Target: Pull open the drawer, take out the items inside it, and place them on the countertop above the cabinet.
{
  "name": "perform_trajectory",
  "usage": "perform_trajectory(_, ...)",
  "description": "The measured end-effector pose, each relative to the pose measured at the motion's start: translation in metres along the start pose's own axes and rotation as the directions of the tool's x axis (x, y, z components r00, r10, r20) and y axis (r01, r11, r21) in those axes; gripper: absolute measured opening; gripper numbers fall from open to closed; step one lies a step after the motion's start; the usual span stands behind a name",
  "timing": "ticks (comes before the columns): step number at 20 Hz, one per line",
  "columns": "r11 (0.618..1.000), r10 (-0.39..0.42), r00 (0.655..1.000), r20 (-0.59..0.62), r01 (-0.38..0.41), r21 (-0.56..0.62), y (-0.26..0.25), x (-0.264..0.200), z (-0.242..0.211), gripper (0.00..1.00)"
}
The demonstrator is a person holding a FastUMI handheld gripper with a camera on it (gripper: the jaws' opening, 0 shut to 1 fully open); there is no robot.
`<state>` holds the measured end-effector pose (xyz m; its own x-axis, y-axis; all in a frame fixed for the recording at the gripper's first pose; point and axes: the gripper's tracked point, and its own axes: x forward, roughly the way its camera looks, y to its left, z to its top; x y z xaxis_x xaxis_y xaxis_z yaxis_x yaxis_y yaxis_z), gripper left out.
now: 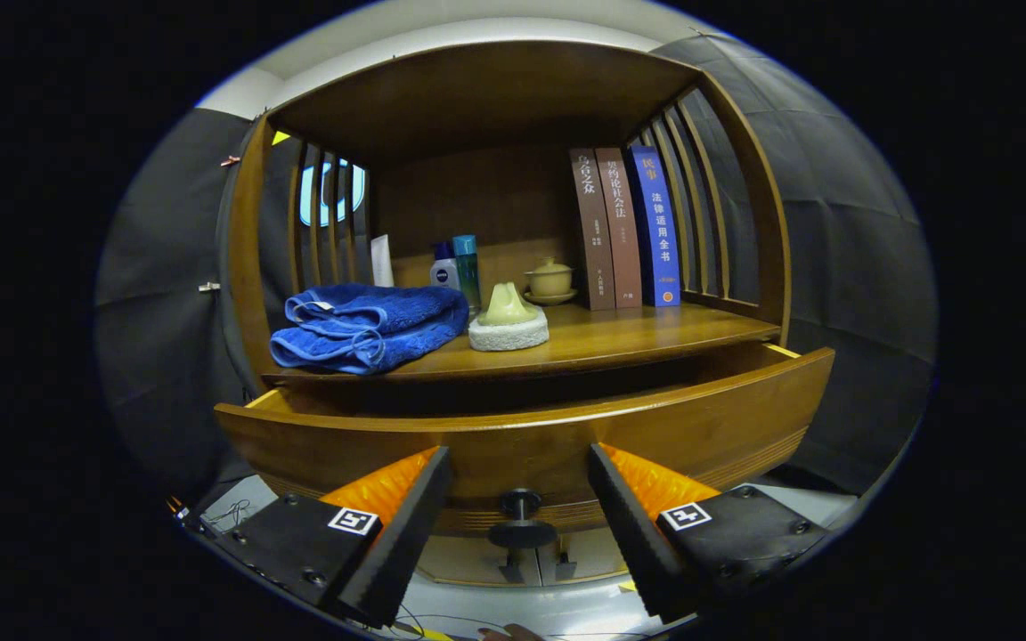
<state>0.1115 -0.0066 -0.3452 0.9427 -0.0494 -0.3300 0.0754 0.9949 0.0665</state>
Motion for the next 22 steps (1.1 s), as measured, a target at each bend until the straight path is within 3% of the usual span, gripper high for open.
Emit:
perform_trajectory(11,1.000,-0.007,1.000,-0.007,0.007,-0.002,0.002,0.048,0.009,0.99)
perform_trajectory(22,1.000,-0.009,1.000,-0.009,0.009,-0.005,0.003,0.045,0.008,1.00)
